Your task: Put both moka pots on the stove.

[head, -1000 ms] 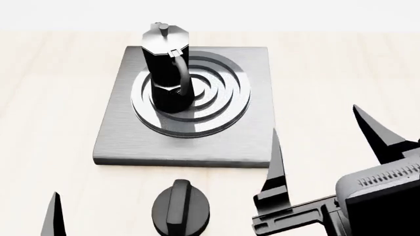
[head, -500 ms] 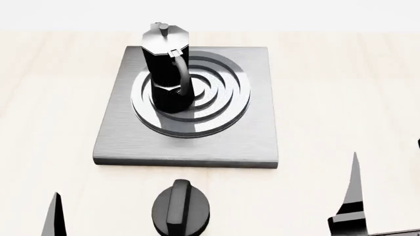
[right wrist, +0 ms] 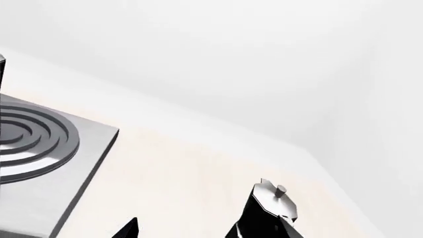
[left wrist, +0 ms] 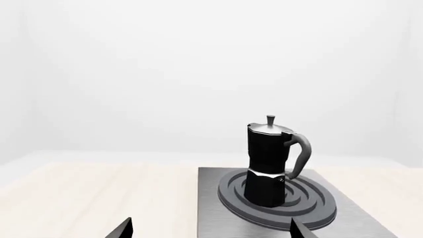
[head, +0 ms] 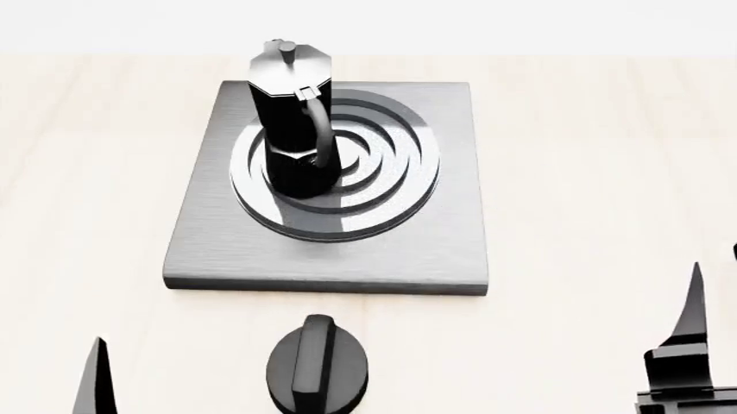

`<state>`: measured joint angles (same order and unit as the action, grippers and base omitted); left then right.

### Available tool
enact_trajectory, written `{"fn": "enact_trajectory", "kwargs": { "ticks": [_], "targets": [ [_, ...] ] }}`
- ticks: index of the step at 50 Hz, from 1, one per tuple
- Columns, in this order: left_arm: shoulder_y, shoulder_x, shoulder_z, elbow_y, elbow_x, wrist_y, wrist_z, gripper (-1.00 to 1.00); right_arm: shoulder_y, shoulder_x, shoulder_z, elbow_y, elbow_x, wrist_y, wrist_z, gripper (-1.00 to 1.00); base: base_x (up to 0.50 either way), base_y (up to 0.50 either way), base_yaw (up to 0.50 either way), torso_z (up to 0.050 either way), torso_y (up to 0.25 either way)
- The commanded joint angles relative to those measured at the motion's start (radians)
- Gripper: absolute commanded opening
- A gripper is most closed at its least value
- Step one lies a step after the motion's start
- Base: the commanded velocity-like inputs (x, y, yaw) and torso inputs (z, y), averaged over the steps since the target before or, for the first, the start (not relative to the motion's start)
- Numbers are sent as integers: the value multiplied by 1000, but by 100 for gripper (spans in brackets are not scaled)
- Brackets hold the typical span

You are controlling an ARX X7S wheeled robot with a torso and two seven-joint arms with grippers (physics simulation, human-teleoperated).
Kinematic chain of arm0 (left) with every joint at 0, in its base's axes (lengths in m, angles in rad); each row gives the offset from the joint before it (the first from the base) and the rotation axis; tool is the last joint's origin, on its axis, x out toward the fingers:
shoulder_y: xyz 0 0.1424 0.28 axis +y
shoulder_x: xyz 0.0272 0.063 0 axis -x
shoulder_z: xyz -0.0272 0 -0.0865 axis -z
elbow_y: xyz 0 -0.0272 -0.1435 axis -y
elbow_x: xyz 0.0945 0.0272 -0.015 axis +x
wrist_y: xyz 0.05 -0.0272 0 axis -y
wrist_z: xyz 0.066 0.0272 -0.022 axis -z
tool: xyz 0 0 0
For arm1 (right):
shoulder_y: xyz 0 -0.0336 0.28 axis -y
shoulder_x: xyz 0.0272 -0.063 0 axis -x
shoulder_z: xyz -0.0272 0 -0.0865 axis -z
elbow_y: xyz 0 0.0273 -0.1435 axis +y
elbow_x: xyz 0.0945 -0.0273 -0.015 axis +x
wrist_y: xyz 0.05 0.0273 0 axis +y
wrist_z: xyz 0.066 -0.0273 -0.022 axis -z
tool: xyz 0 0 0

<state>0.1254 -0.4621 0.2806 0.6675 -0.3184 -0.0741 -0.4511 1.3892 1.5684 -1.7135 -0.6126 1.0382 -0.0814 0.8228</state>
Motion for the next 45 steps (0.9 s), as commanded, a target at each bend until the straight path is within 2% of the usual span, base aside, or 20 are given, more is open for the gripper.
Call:
{"fn": "enact_trajectory", "kwargs": {
  "ticks": [1, 31, 45],
  "targets": [
    [1, -3, 0, 1, -1, 1, -3, 100, 11, 2, 15, 29, 35, 31, -22, 100, 0, 0, 0, 0, 0],
    [-2, -6, 8, -5, -1, 7, -7, 100, -4, 2, 13, 207, 132, -8, -150, 100, 0, 0, 0, 0, 0],
    [-6, -5, 13, -12, 0, 9, -7, 100, 33, 2, 56, 333, 215, 35, -296, 100, 0, 0, 0, 0, 0]
  ]
}}
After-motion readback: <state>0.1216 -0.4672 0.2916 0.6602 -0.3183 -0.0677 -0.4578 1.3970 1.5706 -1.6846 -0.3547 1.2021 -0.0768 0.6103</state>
